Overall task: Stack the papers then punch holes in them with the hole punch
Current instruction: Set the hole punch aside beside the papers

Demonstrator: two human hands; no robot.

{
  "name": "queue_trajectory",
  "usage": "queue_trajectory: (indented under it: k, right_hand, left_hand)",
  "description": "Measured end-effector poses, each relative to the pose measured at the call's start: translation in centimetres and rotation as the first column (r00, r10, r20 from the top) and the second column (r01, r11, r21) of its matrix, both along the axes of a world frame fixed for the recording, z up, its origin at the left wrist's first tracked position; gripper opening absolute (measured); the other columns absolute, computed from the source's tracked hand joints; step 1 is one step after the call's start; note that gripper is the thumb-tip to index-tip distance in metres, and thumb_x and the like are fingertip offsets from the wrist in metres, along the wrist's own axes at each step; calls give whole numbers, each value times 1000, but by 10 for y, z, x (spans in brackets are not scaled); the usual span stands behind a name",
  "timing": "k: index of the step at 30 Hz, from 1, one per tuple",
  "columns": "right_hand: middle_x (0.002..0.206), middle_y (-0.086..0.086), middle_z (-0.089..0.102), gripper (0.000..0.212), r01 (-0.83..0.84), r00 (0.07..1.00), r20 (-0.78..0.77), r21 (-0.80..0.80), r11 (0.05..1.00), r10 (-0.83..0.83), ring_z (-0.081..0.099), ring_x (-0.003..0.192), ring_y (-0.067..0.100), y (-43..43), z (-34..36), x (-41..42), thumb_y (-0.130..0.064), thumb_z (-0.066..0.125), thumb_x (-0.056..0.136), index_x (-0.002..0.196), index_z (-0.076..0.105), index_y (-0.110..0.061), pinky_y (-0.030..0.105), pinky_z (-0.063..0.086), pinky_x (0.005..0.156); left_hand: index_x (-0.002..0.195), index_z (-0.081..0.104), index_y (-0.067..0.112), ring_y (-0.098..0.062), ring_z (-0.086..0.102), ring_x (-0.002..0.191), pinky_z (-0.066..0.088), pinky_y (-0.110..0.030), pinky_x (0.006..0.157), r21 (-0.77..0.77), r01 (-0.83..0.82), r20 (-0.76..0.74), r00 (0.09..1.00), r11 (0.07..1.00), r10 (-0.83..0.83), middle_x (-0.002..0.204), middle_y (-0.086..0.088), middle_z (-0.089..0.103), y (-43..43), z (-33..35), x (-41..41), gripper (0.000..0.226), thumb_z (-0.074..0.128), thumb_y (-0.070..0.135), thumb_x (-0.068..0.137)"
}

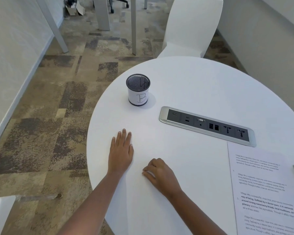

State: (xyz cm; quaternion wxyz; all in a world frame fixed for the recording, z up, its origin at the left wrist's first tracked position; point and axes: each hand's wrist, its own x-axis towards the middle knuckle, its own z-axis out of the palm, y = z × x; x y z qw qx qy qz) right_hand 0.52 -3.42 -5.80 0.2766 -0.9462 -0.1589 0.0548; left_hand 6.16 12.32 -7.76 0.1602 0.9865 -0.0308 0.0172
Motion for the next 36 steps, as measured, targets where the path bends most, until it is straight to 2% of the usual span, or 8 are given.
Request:
queue_trajectory:
  k: [11, 14, 16, 20, 22, 26, 31, 36]
  right_hand:
    - [97, 8, 64, 23, 45, 999, 14, -95, 994, -44, 56, 93, 25, 11, 1, 2, -24, 51, 92, 96, 67, -8, 32, 45, 76]
    - [76, 3, 66, 11, 8, 998, 62, -140, 990, 0, 61, 73, 21, 13, 7, 2, -19, 67, 81, 75, 69, -10, 26, 50, 59]
    - [57, -2, 60, 18, -11, 995, 99, -196, 981, 31, 58, 53, 15, 16, 11, 2, -16, 81, 64, 56, 65, -15, 22, 46, 44]
    - [48, -2, 54, 27, -20, 989, 135, -282, 959, 60, 51, 43, 13, 19, 13, 8, -13, 85, 51, 47, 58, -15, 22, 41, 38]
    - [54, 1, 58, 21, -13, 995, 92, -242, 970, 36, 56, 50, 16, 18, 9, 11, -12, 81, 58, 54, 61, -11, 25, 46, 44]
    - [91, 12, 63, 17, 171, 982, -81, -11, 985, -171, 56, 91, 25, 13, 9, 34, -18, 52, 89, 89, 63, -4, 29, 44, 79]
    - [88, 14, 64, 14, 276, 961, -49, 160, 948, -272, 57, 86, 24, 10, 30, 82, -13, 57, 87, 86, 64, -2, 16, 32, 70]
    - [88, 15, 64, 14, 306, 944, 49, 243, 920, -327, 58, 85, 26, 13, 56, 141, -12, 55, 87, 87, 63, 0, 30, 43, 77]
  left_hand:
    - [134, 46, 4, -35, 40, 134, 30, -50, 111, -31, -15, -1, 1000, 999, 15, 145, -19, 42, 2, -8, 1, 48, 37, 17, 89]
    - [136, 45, 5, -35, 38, 136, 28, -49, 112, -39, -14, -5, 1000, 999, 14, 147, -19, 40, 2, -10, 1, 48, 41, 14, 89]
    - [135, 45, 5, -35, 37, 136, 28, -49, 113, -53, -18, -7, 1000, 998, 17, 147, -18, 39, 2, -10, 2, 47, 45, 12, 89]
    - [135, 46, 5, -35, 38, 136, 28, -49, 113, -71, -25, -9, 1000, 997, 25, 147, -19, 40, 1, -10, 2, 47, 49, 9, 88]
    - [134, 47, 4, -35, 39, 135, 29, -50, 112, -73, -25, -3, 1000, 997, 25, 145, -19, 41, 1, -9, 3, 47, 48, 10, 88]
    - [129, 52, 1, -39, 47, 128, 36, -53, 106, -56, -12, 31, 999, 998, 14, 139, -23, 48, 1, -8, 7, 47, 48, 12, 83]
    - [126, 55, 2, -39, 50, 125, 39, -55, 102, -39, 9, 69, 998, 999, -6, 136, -23, 51, 0, -8, 14, 44, 44, 13, 85]
    - [124, 57, 3, -38, 54, 122, 42, -54, 100, -31, 27, 97, 995, 999, -24, 134, -22, 55, 1, -6, 24, 48, 36, 18, 84]
